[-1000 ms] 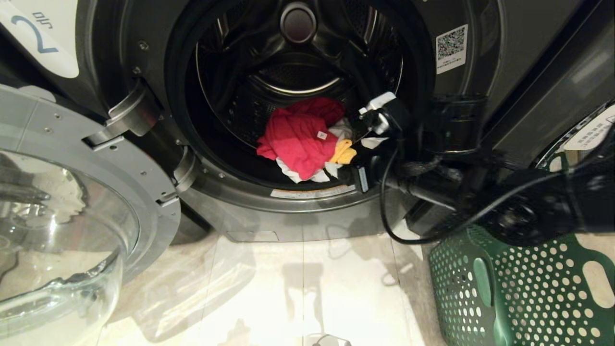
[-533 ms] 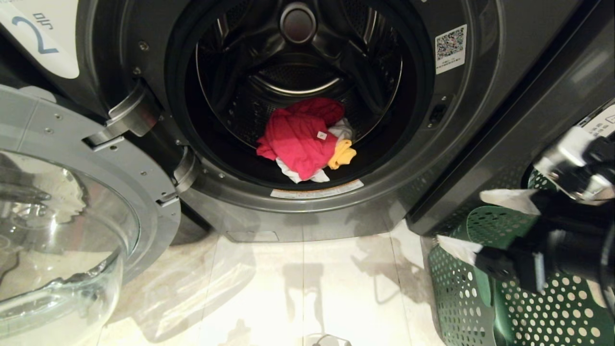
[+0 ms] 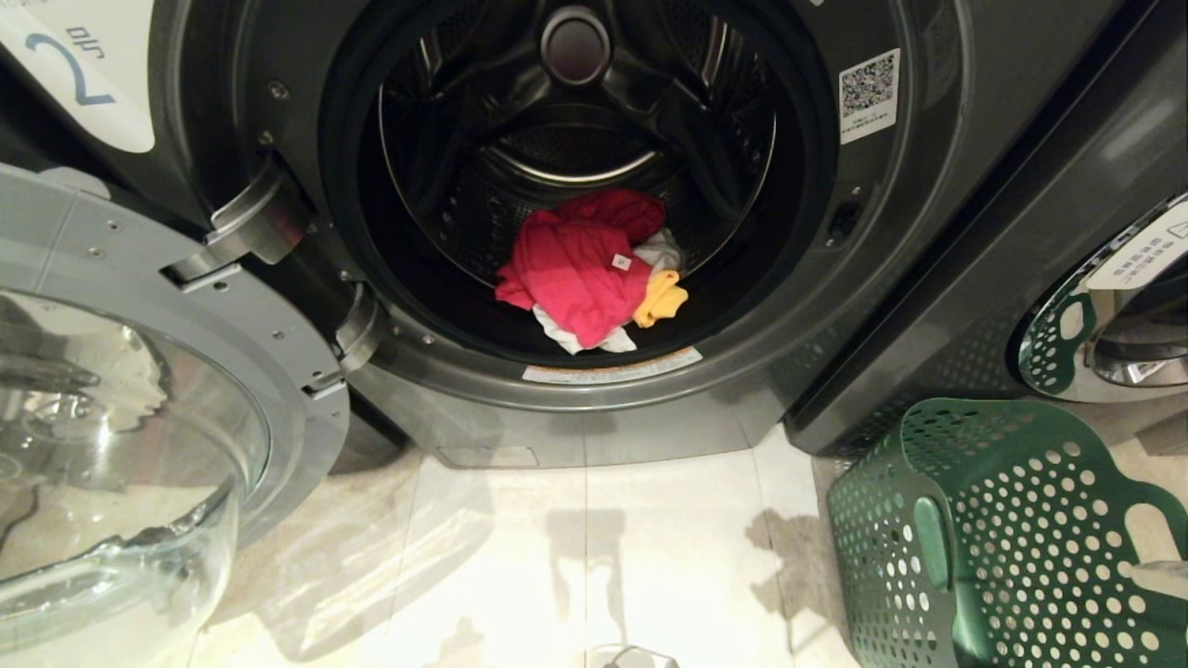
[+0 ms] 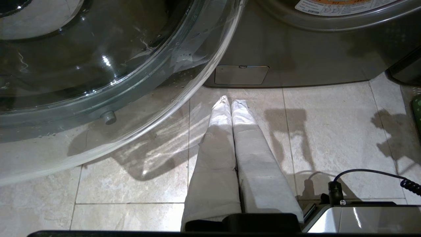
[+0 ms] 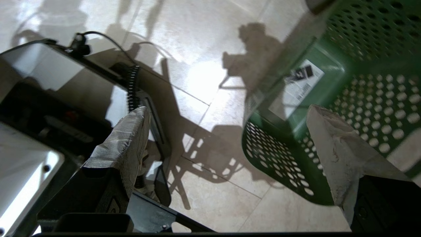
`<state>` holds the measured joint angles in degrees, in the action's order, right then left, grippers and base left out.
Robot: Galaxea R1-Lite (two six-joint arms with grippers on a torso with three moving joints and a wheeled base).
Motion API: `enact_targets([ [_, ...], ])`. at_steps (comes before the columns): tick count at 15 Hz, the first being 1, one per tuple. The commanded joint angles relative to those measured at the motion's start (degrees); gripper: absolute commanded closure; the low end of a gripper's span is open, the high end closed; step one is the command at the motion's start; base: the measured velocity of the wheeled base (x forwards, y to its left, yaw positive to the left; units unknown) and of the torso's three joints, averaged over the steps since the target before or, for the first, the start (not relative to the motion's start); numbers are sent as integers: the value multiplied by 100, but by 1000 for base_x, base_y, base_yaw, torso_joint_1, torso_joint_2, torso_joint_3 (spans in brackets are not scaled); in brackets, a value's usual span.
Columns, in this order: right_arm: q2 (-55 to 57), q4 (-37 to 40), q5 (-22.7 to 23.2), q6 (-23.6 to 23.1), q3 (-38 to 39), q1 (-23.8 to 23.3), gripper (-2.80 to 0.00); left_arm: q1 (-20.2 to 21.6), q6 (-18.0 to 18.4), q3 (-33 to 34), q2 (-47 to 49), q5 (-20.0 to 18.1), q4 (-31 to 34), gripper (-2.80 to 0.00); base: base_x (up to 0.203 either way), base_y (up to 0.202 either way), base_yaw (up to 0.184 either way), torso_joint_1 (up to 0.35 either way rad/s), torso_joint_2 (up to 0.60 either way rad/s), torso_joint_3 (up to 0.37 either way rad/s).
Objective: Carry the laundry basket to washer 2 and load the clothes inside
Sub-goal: Place the clothes into the washing machine
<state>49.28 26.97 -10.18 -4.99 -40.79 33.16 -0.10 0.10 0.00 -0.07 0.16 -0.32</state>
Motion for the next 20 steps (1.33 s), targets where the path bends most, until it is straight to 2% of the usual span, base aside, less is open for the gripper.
enact_targets([
  [1,-103,18,-444,151,228,-124,-280,1,-1,-3,-1,2,-3,0,0,0,0,0,0,0],
  [3,-91,-10,-748,208,349,-134,-280,1,-1,0,-1,2,-3,0,0,0,0,0,0,0],
  [5,-96,-24,-1357,331,490,-141,-280,1,-1,0,-1,2,-3,0,0,0,0,0,0,0],
  [6,-111,-25,-1466,383,529,-143,-280,1,-1,0,-1,2,-3,0,0,0,0,0,0,0],
  [13,192,-207,-1469,229,478,-134,-280,1,-1,0,-1,2,-3,0,0,0,0,0,0,0],
  [16,316,-261,-1469,-51,440,-134,-280,1,-1,0,-1,2,-3,0,0,0,0,0,0,0],
  [20,486,-491,-1469,-64,493,-134,-280,1,-1,0,-1,2,-3,0,0,0,0,0,0,0],
])
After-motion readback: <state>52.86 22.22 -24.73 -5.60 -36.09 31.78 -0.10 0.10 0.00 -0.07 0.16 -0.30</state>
